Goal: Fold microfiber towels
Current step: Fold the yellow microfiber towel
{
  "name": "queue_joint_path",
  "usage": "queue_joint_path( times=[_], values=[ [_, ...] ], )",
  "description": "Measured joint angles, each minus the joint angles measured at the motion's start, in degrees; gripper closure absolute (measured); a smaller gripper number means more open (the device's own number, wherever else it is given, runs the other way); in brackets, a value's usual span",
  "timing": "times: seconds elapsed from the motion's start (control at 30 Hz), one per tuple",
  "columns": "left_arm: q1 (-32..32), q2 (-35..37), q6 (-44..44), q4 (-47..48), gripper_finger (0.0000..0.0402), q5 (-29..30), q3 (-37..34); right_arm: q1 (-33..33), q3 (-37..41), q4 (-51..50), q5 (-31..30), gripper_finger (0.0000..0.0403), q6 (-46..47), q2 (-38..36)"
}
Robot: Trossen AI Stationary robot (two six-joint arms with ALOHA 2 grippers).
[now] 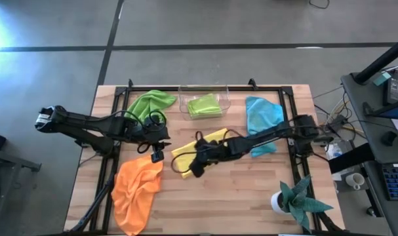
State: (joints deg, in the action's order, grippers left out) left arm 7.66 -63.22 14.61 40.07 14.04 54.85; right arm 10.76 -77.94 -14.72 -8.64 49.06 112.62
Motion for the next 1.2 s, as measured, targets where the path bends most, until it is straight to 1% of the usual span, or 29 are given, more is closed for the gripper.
queue_joint_path(
  times=[0.13,0.23,0.4,0.5,0.63,0.77,0.87,0.97,1.1,1.2],
  values=[
    [0.0,0.02,0.0,0.02,0.0304,-0.22,-0.04,0.27,-6.3,-2.73,0.3,0.039,-1.01,6.21],
    [0.04,0.04,0.0,0.1,0.0304,-0.26,-0.07,0.19,-10.78,-5.1,2.29,0.039,-1.56,9.95],
    [0.04,0.04,0.0,1.46,0.0304,-0.26,-0.11,0.31,-15.28,-11.15,4.77,0.039,-1.19,13.83],
    [0.04,0.04,0.0,2.83,0.0304,-0.28,-0.19,0.38,-16.14,-15.08,5.64,0.039,0.0,13.92],
    [0.04,0.04,-0.02,3.08,0.0304,-0.31,-0.96,1.03,-15.46,-19.88,6.28,0.039,1.69,13.39],
    [0.04,0.04,-0.02,3.04,0.0304,-0.31,-1.87,2.91,-15.34,-26.58,9.71,0.039,2.47,13.24],
    [0.04,0.04,0.0,2.95,0.0304,-0.31,-2.01,4.85,-15.07,-30.06,10.47,0.039,2.41,13.22],
    [0.04,0.04,0.09,2.97,0.0304,-0.31,-2.03,6.49,-14.83,-30.79,10.24,0.039,2.24,13.09],
    [0.11,0.04,0.13,2.97,0.0304,-0.33,-2.03,7.15,-15.59,-27.6,10.48,0.039,-1.28,13.09],
    [0.13,0.04,1.37,2.96,0.0304,-0.33,-2.04,6.64,-16.48,-25.05,9.54,0.039,-4.02,12.89]
  ],
)
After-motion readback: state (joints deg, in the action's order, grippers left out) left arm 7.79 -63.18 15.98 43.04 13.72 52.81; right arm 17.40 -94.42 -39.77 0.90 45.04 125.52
